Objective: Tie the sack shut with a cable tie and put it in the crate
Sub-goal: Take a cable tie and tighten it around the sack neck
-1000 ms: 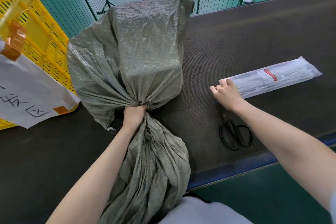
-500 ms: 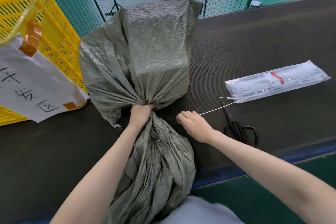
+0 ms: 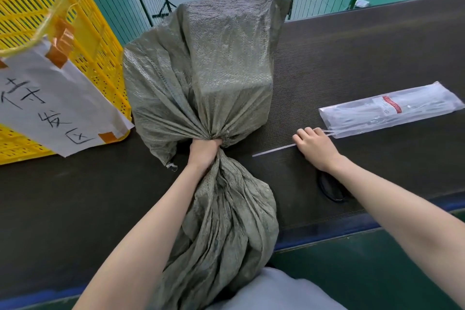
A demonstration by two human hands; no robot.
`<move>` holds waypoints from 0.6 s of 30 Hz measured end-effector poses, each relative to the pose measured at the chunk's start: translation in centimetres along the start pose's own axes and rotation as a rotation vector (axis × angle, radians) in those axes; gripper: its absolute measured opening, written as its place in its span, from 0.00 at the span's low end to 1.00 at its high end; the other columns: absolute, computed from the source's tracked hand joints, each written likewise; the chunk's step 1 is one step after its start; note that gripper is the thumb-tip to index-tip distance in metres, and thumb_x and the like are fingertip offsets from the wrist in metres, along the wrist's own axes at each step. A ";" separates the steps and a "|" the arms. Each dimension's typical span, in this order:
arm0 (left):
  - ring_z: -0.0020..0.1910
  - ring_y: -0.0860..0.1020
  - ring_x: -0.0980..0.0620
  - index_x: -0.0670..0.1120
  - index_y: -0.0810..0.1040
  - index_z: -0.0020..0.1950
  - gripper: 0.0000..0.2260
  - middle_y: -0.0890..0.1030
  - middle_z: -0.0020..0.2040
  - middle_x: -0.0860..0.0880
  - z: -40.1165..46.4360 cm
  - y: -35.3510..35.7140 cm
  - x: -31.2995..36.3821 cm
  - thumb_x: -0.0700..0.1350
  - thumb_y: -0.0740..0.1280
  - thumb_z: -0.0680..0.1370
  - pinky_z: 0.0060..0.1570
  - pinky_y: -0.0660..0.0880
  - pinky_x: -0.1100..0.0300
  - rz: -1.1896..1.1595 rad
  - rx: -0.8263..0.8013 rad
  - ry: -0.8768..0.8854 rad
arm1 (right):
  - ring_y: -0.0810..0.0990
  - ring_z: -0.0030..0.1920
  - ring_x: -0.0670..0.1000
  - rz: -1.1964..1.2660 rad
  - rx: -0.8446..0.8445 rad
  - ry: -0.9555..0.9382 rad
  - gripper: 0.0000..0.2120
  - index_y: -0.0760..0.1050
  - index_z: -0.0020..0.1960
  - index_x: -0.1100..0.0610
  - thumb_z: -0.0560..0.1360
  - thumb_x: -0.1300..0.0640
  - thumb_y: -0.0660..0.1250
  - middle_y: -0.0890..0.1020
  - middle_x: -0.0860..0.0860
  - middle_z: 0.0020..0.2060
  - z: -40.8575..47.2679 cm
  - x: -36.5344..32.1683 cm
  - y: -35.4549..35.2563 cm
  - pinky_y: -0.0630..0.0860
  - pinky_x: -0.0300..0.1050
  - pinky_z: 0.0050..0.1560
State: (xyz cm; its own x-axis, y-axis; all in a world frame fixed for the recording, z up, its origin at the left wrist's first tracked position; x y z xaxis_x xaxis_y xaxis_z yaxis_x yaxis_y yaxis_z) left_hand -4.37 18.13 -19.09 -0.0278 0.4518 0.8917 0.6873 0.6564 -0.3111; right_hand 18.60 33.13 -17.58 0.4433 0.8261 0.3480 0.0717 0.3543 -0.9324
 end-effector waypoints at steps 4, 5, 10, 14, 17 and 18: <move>0.62 0.76 0.50 0.44 0.77 0.63 0.29 0.80 0.62 0.49 -0.1 -0.1 -0.1 0.46 0.70 0.61 0.68 0.69 0.54 0.010 -0.010 -0.011 | 0.77 0.32 0.57 -0.133 -0.096 -0.124 0.09 0.73 0.34 0.59 0.68 0.65 0.56 0.76 0.55 0.30 0.9 -1.1 1.1 0.72 0.47 0.34; 0.62 0.76 0.50 0.44 0.78 0.63 0.29 0.80 0.62 0.49 -0.2 -0.1 -0.1 0.46 0.70 0.61 0.68 0.70 0.54 0.011 -0.010 -0.011 | 0.77 0.32 0.56 -0.150 -0.141 -0.148 0.06 0.74 0.33 0.59 0.67 0.64 0.60 0.77 0.54 0.30 1.1 -1.3 1.1 0.73 0.46 0.34; 0.62 0.76 0.49 0.43 0.78 0.62 0.27 0.80 0.61 0.48 -0.3 0.1 0.0 0.45 0.70 0.62 0.67 0.70 0.54 0.019 -0.025 -0.009 | 0.78 0.54 0.56 -0.204 -0.394 -0.245 0.11 0.77 0.53 0.58 0.75 0.64 0.59 0.80 0.53 0.51 2.1 -2.3 1.2 0.70 0.48 0.52; 0.61 0.77 0.50 0.43 0.79 0.61 0.26 0.81 0.60 0.48 -0.6 -0.1 -0.2 0.44 0.72 0.62 0.65 0.71 0.56 0.028 -0.030 -0.013 | 0.76 0.59 0.57 -0.207 -0.458 -0.284 0.13 0.76 0.57 0.58 0.78 0.63 0.55 0.80 0.54 0.57 2.9 -2.9 1.0 0.69 0.48 0.56; 0.60 0.77 0.50 0.43 0.79 0.60 0.29 0.82 0.59 0.48 -0.8 -0.3 -0.3 0.46 0.71 0.59 0.66 0.71 0.53 0.017 -0.032 -0.010 | 0.76 0.61 0.55 -0.163 -0.546 -0.279 0.12 0.75 0.57 0.56 0.77 0.61 0.58 0.79 0.52 0.58 2.9 -2.1 1.2 0.70 0.48 0.57; 0.60 0.77 0.50 0.43 0.79 0.61 0.29 0.81 0.59 0.48 -0.9 -0.2 -0.2 0.45 0.71 0.60 0.66 0.71 0.54 0.022 -0.034 -0.002 | 0.76 0.61 0.54 -0.153 -0.576 -0.278 0.12 0.74 0.58 0.56 0.76 0.61 0.59 0.78 0.52 0.59 2.6 -1.8 1.3 0.70 0.48 0.58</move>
State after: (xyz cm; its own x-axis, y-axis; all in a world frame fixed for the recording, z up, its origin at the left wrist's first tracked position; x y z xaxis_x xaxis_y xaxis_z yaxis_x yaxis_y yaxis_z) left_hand -3.84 17.35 -18.87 -0.0139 0.4669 0.8842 0.7119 0.6255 -0.3191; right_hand 15.55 33.29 -19.11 0.1482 0.8949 0.4210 0.6170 0.2490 -0.7465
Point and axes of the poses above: each hand's wrist, its own z-axis towards the middle knuckle, its own y-axis out of the palm, x = y × z, the point moved 10 cm from there along z, towards the middle knuckle
